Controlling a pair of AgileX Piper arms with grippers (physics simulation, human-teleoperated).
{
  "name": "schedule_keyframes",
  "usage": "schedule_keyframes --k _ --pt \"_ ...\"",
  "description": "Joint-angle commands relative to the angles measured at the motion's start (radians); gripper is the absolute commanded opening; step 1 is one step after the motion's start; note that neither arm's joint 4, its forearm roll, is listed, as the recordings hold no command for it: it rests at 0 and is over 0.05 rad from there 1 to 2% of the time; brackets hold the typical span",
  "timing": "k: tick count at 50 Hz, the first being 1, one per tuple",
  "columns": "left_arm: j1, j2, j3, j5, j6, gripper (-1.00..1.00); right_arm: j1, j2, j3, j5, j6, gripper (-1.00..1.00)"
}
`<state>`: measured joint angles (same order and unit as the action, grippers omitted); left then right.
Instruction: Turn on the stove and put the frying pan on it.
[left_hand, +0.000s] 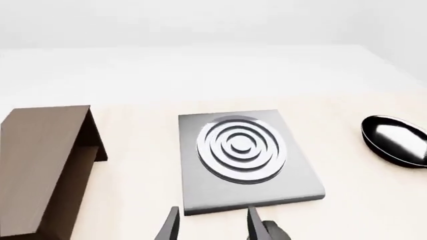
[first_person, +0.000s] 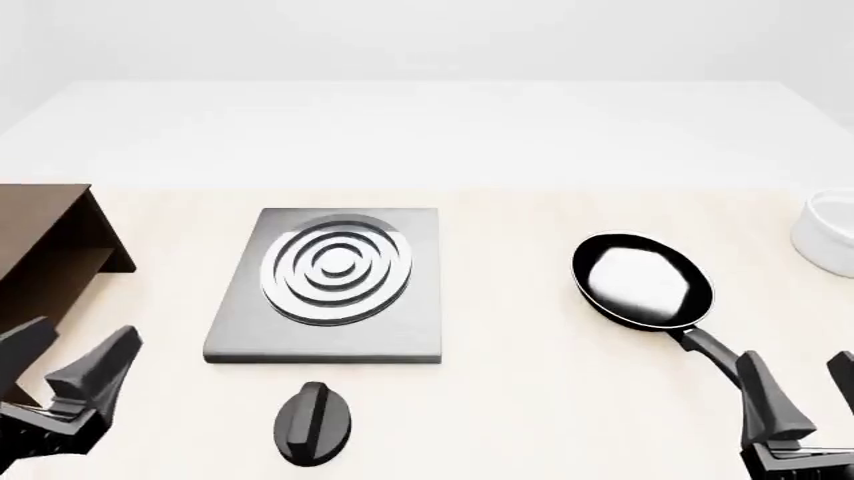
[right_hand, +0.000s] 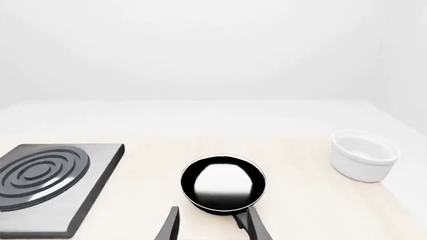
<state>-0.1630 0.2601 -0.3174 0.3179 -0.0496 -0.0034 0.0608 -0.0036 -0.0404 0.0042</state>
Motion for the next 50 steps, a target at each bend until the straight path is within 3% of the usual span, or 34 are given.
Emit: schedule_keyframes --k 1,4,6,8,10,18,19,22,28,40,46,50 --pt "-0.118 0.094 -0.214 0.265 -0.001 1.00 -0.006 -0.048 0.001 0.049 0.014 1.00" --pt "-0.151 0.098 -0.271 0.367 0.044 1.00 -0.010 -0.061 0.003 0.060 0.023 1.00" --pt "-0.155 0.103 -0.275 0.383 0.056 1.00 -0.010 -0.061 0.003 0.060 0.024 1.00" --pt "-0.214 0.116 -0.287 0.407 0.030 1.00 -0.011 -0.061 0.003 0.061 0.025 1.00" --pt "-0.208 0.112 -0.296 0.438 0.070 1.00 -0.012 -0.060 0.003 0.063 0.026 1.00" --pt "-0.332 0.163 -0.271 0.452 0.084 1.00 -0.015 -0.028 0.002 0.033 0.027 1.00" --pt "-0.360 0.165 -0.274 0.451 0.042 1.00 -0.014 -0.012 0.002 0.017 0.026 1.00" --pt "-0.358 0.172 -0.254 0.466 0.073 1.00 -0.015 0.016 0.001 -0.011 0.026 1.00" --pt "-0.396 0.184 -0.206 0.447 0.067 1.00 -0.014 0.041 0.000 -0.034 0.025 1.00" --pt "-0.473 0.293 -0.079 0.284 0.037 1.00 -0.014 0.050 -0.001 -0.042 0.023 1.00" --pt "-0.524 0.448 -0.019 0.121 0.015 1.00 -0.015 0.045 -0.001 -0.036 0.023 1.00" --pt "-0.537 0.488 -0.002 0.072 0.006 1.00 -0.015 0.040 -0.001 -0.031 0.022 1.00"
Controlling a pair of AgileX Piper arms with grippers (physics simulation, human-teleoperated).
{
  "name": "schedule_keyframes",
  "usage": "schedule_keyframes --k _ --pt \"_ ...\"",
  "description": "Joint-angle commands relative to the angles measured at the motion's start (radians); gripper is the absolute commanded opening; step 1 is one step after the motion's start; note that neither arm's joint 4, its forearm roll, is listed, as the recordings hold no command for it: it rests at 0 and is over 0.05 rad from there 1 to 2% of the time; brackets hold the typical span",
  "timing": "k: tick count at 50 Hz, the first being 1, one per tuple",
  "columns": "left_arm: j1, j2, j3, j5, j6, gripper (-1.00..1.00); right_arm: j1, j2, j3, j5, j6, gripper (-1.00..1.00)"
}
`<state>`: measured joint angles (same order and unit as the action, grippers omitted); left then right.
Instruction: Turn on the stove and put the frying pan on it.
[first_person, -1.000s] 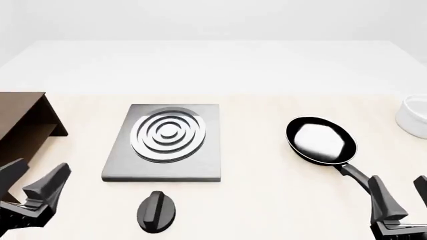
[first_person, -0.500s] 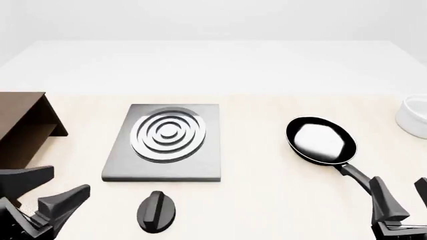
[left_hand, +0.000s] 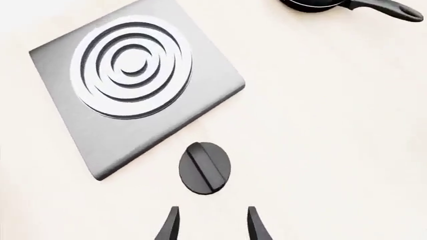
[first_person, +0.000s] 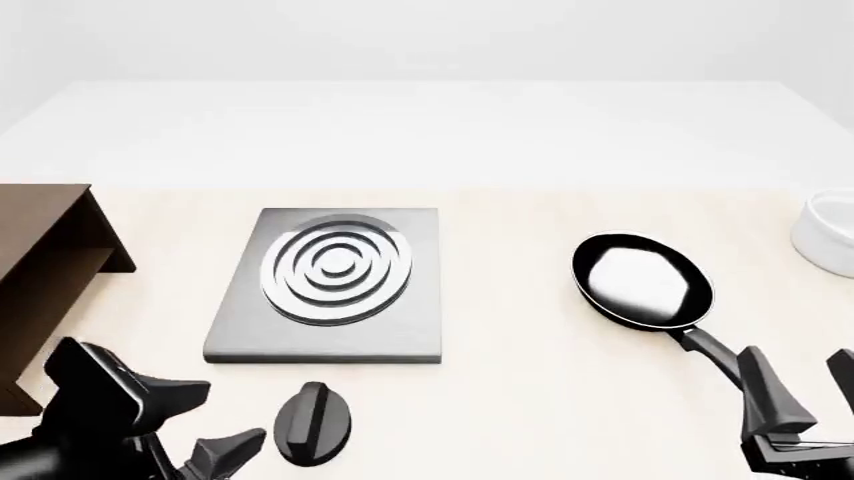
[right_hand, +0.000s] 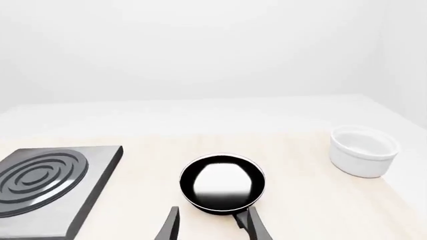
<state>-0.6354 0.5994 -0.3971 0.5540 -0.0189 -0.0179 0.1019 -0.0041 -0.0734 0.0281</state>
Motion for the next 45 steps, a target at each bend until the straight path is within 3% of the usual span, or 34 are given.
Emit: schedule_keyframes --k 1,14,45 --pt "-0.070 0.161 0.082 -0.176 -0.028 1.00 0.000 -0.003 0.000 0.003 -0.002 1.00" --pt "-0.103 0.299 0.128 -0.328 -0.055 1.00 -0.001 -0.021 0.000 0.021 -0.001 1.00" --pt "-0.086 0.471 0.184 -0.503 -0.053 1.00 -0.001 -0.036 0.001 0.037 0.001 1.00"
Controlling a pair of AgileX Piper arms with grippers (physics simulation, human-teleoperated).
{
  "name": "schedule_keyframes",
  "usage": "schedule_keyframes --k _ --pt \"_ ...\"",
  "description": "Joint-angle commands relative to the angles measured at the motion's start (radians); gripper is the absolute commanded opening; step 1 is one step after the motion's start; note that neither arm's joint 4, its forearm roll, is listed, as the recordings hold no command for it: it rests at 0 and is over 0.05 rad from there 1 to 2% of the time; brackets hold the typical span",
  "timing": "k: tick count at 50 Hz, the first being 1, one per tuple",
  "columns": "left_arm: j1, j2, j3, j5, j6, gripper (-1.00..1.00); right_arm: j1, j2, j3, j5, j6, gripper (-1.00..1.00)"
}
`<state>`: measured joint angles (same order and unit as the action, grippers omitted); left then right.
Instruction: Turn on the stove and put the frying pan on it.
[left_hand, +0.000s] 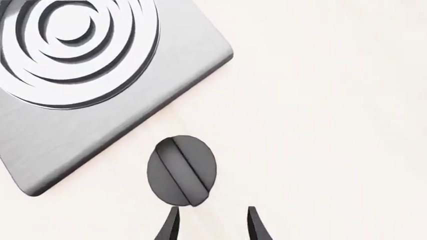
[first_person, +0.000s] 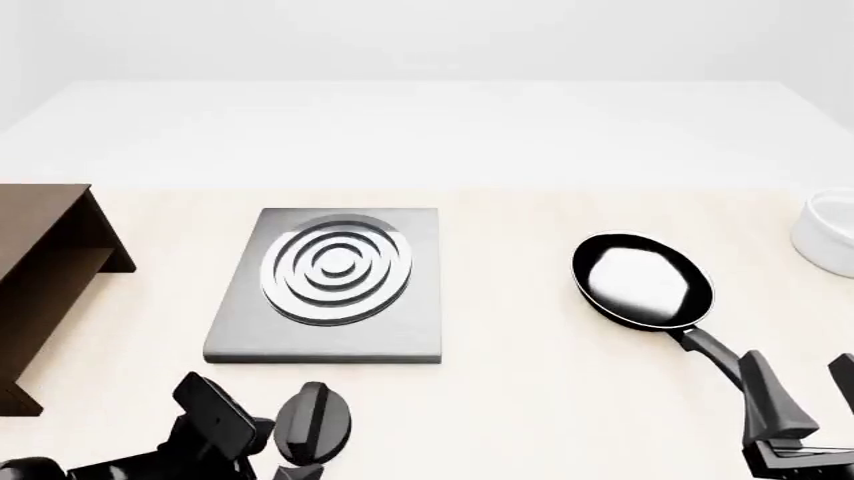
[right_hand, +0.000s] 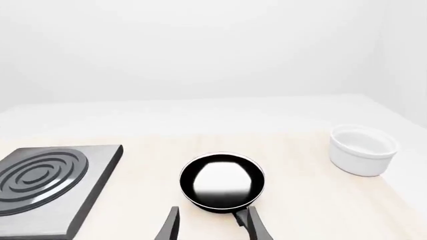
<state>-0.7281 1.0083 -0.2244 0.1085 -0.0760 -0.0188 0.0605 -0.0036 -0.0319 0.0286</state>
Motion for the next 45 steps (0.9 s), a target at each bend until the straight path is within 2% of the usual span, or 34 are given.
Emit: schedule_keyframes --k 1,45 --pt "0.009 0.067 0.011 -0.060 0.008 1.00 0.000 0.006 0.000 -0.006 0.000 1.00" --pt "0.017 0.287 0.030 -0.249 -0.005 1.00 -0.001 -0.020 0.001 0.018 0.004 1.00"
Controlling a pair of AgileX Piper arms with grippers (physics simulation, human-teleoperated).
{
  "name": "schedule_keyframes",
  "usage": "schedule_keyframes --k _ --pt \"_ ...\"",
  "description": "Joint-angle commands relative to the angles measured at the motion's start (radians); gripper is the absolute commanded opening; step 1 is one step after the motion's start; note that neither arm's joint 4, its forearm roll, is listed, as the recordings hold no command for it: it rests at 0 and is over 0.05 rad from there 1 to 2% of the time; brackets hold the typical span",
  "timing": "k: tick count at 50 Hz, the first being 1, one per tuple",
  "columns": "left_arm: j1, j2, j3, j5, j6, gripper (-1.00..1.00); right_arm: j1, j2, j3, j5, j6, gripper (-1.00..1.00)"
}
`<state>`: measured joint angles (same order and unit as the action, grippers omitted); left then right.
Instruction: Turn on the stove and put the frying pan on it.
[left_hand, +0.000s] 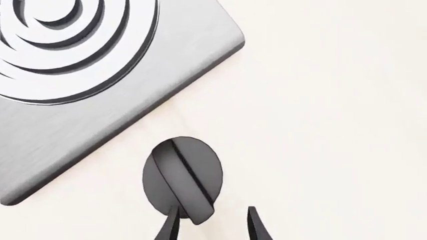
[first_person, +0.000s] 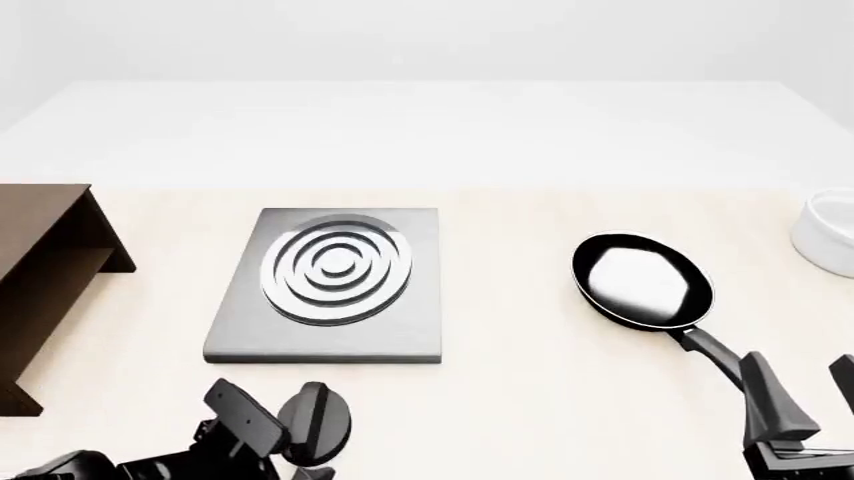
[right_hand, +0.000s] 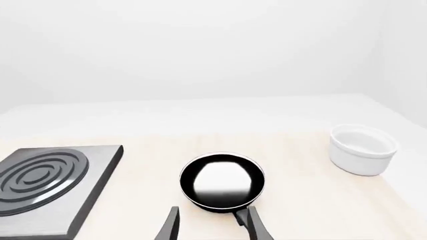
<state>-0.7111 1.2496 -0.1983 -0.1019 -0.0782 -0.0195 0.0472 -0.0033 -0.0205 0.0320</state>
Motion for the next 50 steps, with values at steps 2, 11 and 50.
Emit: schedule_keyframes --k 2,11,50 --pt "0.002 0.048 0.004 -0.039 0.001 1.00 0.000 -0.007 0.000 0.007 0.000 1.00" --pt "-0.019 0.068 -0.010 -0.042 -0.004 1.00 0.000 -0.007 0.000 0.007 0.000 1.00" --pt "-0.103 0.154 -0.124 -0.012 0.005 1.00 -0.001 0.019 0.000 -0.018 0.004 1.00"
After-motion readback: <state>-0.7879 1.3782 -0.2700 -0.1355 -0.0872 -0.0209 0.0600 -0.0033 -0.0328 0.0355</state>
